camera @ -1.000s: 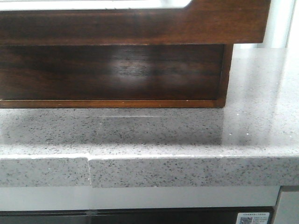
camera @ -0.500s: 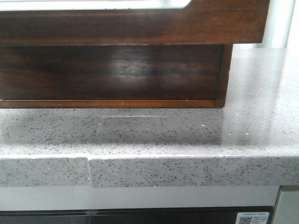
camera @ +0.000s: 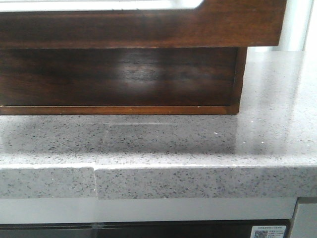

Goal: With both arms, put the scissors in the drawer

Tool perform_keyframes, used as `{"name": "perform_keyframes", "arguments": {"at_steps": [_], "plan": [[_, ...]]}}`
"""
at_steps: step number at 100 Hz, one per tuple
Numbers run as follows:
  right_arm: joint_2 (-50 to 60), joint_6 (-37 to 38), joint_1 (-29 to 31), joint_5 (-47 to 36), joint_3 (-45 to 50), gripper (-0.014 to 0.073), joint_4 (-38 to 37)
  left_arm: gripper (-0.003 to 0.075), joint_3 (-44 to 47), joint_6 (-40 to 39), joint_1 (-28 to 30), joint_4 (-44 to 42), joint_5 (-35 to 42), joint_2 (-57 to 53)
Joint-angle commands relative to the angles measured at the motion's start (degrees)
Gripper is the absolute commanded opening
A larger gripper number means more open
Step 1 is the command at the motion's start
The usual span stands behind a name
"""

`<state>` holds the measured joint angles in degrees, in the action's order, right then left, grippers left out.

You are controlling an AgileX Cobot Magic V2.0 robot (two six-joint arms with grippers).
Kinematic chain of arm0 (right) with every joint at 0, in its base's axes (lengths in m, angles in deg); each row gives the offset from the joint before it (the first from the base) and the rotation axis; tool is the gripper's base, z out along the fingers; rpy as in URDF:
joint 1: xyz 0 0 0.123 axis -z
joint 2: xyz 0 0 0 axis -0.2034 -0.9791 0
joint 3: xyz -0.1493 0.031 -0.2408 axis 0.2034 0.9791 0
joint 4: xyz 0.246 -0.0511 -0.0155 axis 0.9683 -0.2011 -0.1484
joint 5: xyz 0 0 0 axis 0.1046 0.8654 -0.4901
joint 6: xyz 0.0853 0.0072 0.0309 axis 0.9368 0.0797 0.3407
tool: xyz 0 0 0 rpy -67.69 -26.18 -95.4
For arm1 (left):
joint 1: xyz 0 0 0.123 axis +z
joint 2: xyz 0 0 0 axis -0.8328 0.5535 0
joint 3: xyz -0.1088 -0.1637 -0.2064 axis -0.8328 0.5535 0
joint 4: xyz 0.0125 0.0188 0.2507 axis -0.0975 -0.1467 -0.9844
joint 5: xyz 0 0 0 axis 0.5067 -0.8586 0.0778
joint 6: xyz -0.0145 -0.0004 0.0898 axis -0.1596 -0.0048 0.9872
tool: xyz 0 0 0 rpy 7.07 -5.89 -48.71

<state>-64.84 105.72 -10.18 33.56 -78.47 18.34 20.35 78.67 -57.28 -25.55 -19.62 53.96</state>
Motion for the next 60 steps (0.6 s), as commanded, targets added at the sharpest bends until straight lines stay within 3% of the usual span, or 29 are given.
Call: {"name": "perform_keyframes", "arguments": {"at_steps": [1, 20, 60], "plan": [[1.27, -0.88, 0.38, -4.76, 0.99, -0.0069, 0.35, -0.0020, 2.11, -0.40, 0.14, 0.41, 4.67, -1.81], [1.27, -19.16, 0.38, -4.86, 0.99, -0.0069, 13.06, -0.0020, 2.11, -0.40, 0.14, 0.41, 4.67, -1.81], [1.27, -19.56, 0.38, -5.71, 0.99, -0.0069, 12.96, -0.0020, 2.11, -0.40, 0.14, 0.41, 4.67, -1.81]]}}
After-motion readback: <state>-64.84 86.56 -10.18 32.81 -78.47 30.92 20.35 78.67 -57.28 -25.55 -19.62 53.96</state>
